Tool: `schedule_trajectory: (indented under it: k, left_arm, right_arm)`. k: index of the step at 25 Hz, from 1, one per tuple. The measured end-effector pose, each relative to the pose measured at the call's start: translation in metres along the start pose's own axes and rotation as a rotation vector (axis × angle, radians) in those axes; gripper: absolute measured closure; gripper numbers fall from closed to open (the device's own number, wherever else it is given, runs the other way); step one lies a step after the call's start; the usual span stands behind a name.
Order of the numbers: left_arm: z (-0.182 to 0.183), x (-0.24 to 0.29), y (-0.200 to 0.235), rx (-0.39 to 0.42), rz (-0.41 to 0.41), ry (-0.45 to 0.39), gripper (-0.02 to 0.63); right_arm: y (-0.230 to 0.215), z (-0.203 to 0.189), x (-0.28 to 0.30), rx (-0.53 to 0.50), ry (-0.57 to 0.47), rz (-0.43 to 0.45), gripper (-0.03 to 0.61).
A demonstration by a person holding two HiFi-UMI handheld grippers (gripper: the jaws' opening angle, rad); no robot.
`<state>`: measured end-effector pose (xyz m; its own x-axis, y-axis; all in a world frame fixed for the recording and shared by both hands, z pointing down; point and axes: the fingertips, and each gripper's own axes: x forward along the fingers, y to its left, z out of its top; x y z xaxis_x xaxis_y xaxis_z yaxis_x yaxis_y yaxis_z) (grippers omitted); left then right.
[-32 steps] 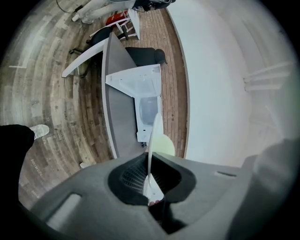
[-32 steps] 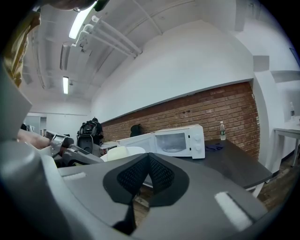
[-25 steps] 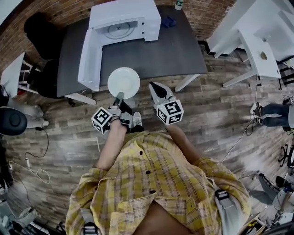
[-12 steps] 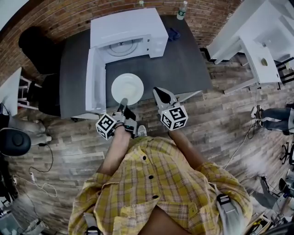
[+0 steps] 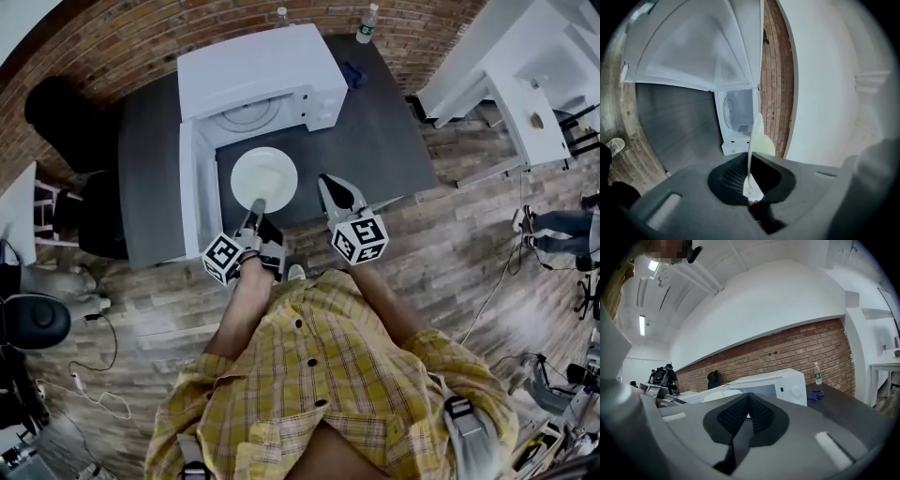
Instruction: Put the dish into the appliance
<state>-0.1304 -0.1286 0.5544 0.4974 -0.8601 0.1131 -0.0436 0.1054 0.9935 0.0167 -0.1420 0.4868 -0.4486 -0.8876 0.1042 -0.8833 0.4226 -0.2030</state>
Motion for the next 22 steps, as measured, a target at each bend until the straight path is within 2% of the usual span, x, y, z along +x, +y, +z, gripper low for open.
schedule_trajectory:
  k: [12,19,22]
  left_arm:
    - [0.004,0.021,0.010,0.019,0.040,0.018,0.601]
    - [0.016,0.036,0.016,0.006,0.064,-0.023,0.601]
    - [0.023,0.045,0.016,-0.027,0.052,-0.053,0.601]
  right_arm:
    - [-0.002,-0.007,0.019,-0.031,0.038,0.027,0.578]
    - [-0.017,-0.008,0.037,-0.015,0.049,0.050,0.577]
    - [-0.021,-0.007,0.045,-0.017,0.044,0.078,0.577]
